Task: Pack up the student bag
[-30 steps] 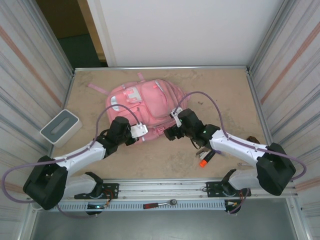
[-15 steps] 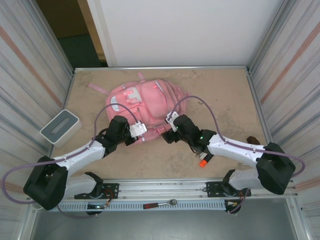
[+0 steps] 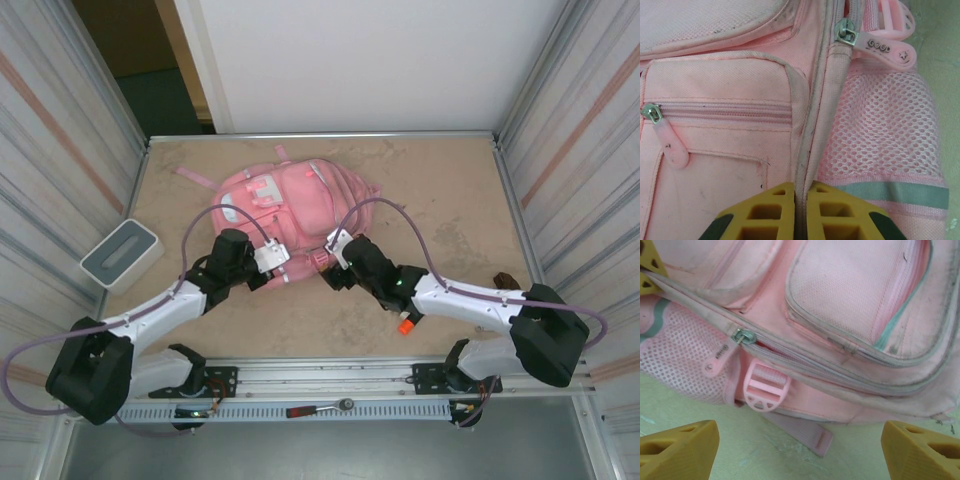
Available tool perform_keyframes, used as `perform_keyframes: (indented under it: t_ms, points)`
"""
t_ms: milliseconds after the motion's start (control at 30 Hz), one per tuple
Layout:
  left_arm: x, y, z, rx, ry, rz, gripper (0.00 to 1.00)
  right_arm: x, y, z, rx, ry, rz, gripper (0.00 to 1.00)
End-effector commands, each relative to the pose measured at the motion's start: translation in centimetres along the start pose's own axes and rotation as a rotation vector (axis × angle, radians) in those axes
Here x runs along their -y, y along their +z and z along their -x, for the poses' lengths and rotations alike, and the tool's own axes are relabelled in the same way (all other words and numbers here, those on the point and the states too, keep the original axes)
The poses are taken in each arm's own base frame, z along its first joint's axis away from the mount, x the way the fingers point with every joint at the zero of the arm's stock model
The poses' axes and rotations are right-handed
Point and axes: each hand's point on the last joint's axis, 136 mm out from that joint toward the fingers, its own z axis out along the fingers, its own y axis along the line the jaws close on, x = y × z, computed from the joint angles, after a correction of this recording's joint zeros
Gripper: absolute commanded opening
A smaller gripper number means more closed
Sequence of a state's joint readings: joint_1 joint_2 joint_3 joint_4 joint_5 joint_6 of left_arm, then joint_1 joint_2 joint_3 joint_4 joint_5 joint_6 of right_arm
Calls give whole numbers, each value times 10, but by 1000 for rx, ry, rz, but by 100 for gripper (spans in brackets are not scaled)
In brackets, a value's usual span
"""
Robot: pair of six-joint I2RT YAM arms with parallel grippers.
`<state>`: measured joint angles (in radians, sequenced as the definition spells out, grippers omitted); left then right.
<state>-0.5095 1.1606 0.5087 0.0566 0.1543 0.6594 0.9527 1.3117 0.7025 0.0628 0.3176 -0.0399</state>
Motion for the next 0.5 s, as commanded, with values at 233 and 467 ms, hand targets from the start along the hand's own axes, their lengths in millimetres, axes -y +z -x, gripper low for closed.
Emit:
perform_keyframes:
  t_ms: [233,467]
  points:
    - [7,-9,17,60,-40,-63,0,-37,17,7,47,-197,14,80]
    - [8,-9,20,69,-49,-70,0,-36,30,11,46,-265,-60,81]
